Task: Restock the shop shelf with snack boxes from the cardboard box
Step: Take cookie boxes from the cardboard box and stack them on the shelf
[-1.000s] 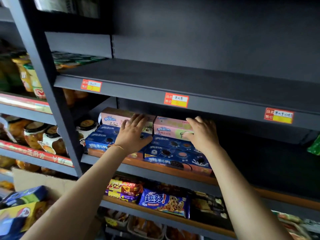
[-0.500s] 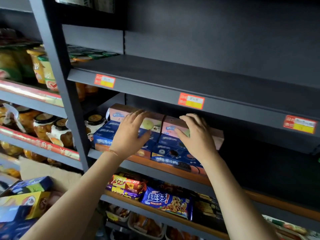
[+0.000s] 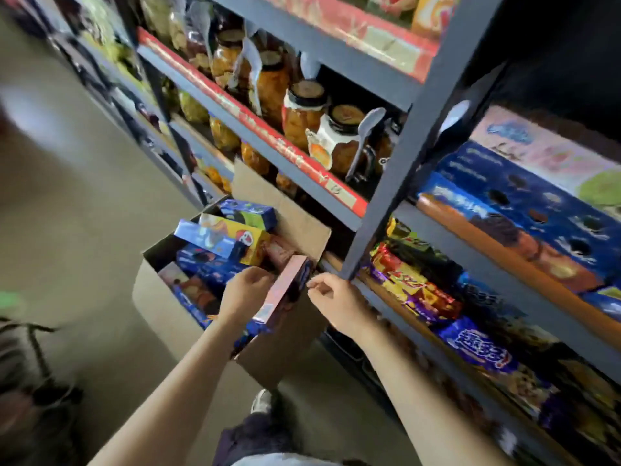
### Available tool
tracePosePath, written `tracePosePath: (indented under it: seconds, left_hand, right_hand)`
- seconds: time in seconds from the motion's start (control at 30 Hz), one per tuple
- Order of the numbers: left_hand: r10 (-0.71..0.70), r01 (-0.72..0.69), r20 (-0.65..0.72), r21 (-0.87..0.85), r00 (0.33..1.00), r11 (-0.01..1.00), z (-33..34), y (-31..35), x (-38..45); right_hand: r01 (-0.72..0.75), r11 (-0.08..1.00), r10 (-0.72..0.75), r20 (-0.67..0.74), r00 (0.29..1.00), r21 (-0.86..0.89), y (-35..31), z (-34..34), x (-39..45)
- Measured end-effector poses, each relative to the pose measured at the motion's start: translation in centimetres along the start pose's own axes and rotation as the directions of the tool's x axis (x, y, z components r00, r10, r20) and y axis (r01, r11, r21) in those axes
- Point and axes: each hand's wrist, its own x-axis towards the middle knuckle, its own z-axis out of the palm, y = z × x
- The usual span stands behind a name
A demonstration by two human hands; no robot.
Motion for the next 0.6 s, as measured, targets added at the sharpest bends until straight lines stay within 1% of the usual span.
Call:
tracePosePath:
  seconds: [0.07, 0.13, 0.2, 0.33, 0.4, 0.43, 0.5, 0.57, 0.6]
  left_hand:
    - [-0.117, 0.114, 0.047, 0.065, 0.992, 0.991, -0.6, -3.7, 1.6]
    - [-0.179, 0.166, 0.093, 0.140, 0.979, 0.976, -0.8, -6.1, 2.9]
    - [-0.230, 0.195, 0.183, 0.191, 0.956, 0.962, -0.4, -7.7, 4.2]
    - [-0.308, 0.201, 0.357, 0.307, 0.882, 0.930, 1.4, -10.2, 5.7]
    - [-0.294, 0.153, 0.378, 0.360, 0.878, 0.920, 2.4, -10.2, 5.5]
    - [-0.282, 0.124, 0.368, 0.398, 0.886, 0.909, 3.0, -10.2, 5.5]
    - [-0.278, 0.113, 0.330, 0.442, 0.902, 0.890, 3.6, -9.9, 5.7]
    - [-0.281, 0.138, 0.309, 0.411, 0.909, 0.901, 3.9, -9.6, 6.3]
    - [-0.292, 0.179, 0.326, 0.336, 0.899, 0.925, 3.8, -9.6, 6.8]
  right_hand:
    - [-0.129, 0.991, 0.127, 0.078, 0.989, 0.022, 1.1, 3.9, 1.8]
    - [-0.232, 0.972, 0.227, 0.129, 0.965, 0.025, 1.7, 6.9, 3.3]
    - [-0.329, 0.944, 0.318, 0.177, 0.931, 0.031, 2.3, 9.2, 4.4]
    - [-0.517, 0.843, 0.481, 0.220, 0.848, 0.147, 3.2, 12.3, 6.3]
    - [-0.571, 0.787, 0.524, 0.233, 0.819, 0.234, 3.4, 13.0, 6.6]
    - [-0.586, 0.766, 0.534, 0.245, 0.809, 0.266, 3.4, 13.3, 6.5]
    - [-0.614, 0.731, 0.556, 0.262, 0.789, 0.296, 3.6, 13.8, 6.4]
    - [-0.625, 0.698, 0.594, 0.204, 0.778, 0.350, 3.7, 13.9, 6.3]
    - [-0.625, 0.676, 0.623, 0.150, 0.768, 0.389, 3.8, 13.7, 6.4]
